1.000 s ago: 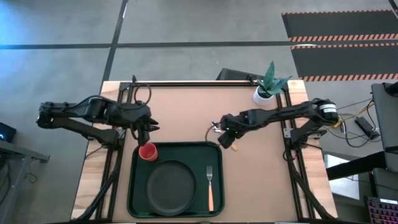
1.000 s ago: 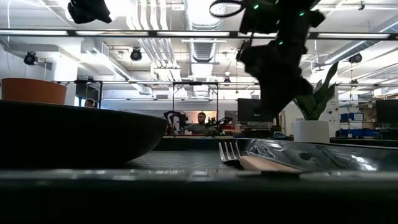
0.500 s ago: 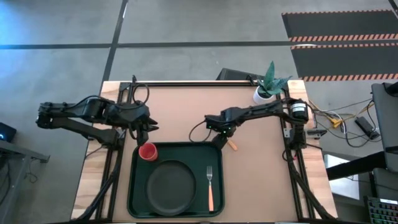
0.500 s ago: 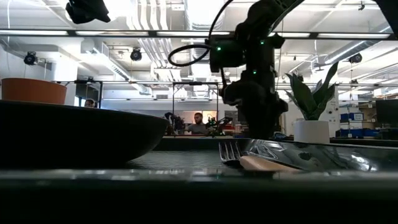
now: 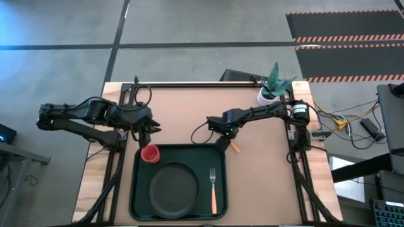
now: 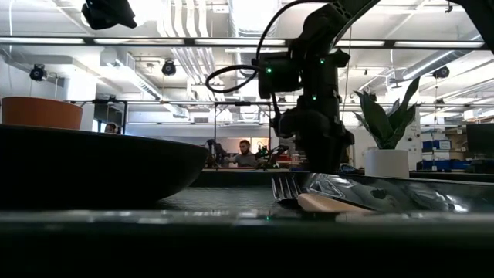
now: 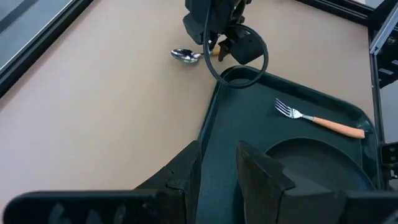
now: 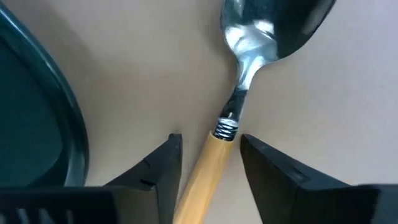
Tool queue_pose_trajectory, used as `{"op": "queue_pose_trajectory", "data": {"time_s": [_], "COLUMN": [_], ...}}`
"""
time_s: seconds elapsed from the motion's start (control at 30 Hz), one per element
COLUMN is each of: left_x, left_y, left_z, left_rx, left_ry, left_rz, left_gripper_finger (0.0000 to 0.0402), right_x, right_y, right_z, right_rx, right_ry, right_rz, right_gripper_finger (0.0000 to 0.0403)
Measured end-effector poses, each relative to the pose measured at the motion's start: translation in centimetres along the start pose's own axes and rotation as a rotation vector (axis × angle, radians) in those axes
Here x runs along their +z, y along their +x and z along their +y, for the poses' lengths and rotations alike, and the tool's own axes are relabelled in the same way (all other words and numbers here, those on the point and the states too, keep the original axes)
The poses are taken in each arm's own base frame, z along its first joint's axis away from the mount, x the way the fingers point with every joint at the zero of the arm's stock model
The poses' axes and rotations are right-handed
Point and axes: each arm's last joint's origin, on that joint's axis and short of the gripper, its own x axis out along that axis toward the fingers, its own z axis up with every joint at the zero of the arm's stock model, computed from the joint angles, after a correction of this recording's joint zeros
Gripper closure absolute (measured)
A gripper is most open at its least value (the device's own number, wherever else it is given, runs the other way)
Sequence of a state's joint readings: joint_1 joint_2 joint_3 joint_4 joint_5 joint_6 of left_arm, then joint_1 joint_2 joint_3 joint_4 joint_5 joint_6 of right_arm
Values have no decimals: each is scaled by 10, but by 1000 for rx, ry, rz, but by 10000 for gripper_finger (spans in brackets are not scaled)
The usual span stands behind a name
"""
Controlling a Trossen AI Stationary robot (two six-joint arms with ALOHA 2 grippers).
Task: Pick and place plate/cup/fork/spoon on tray
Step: Put the orange spoon on the black tray to the right of the black plate
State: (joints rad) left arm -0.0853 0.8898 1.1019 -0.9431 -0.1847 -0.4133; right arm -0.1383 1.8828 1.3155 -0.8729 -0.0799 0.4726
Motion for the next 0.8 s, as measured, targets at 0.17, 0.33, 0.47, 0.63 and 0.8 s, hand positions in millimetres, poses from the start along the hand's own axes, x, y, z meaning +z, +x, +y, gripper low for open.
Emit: {"op": "queue_pose_trajectory", "data": {"time_s": [0.17, 0.33, 0.47, 0.63, 0.8], "left_x": [0, 0, -1, -1, -4], "left_y": [0, 0, 0, 1, 3], "left_z": [0, 0, 0, 0, 1], "left_rx": [0, 0, 0, 2, 8], "left_ry": [0, 0, 1, 2, 5], "left_rz": [0, 0, 1, 5, 19], "left_gripper_finger": [318, 318, 318, 318, 318], "right_x": [0, 0, -5, -21, -54], "right_y": [7, 6, -13, -77, -133], "right_z": [-1, -1, -2, 1, 9], "right_rx": [-14, -9, 4, 15, 111], "right_ry": [1, 3, 53, 125, 249], "right_rz": [19, 17, -8, -158, -305], "right_gripper_finger": [350, 373, 373, 373, 373]}}
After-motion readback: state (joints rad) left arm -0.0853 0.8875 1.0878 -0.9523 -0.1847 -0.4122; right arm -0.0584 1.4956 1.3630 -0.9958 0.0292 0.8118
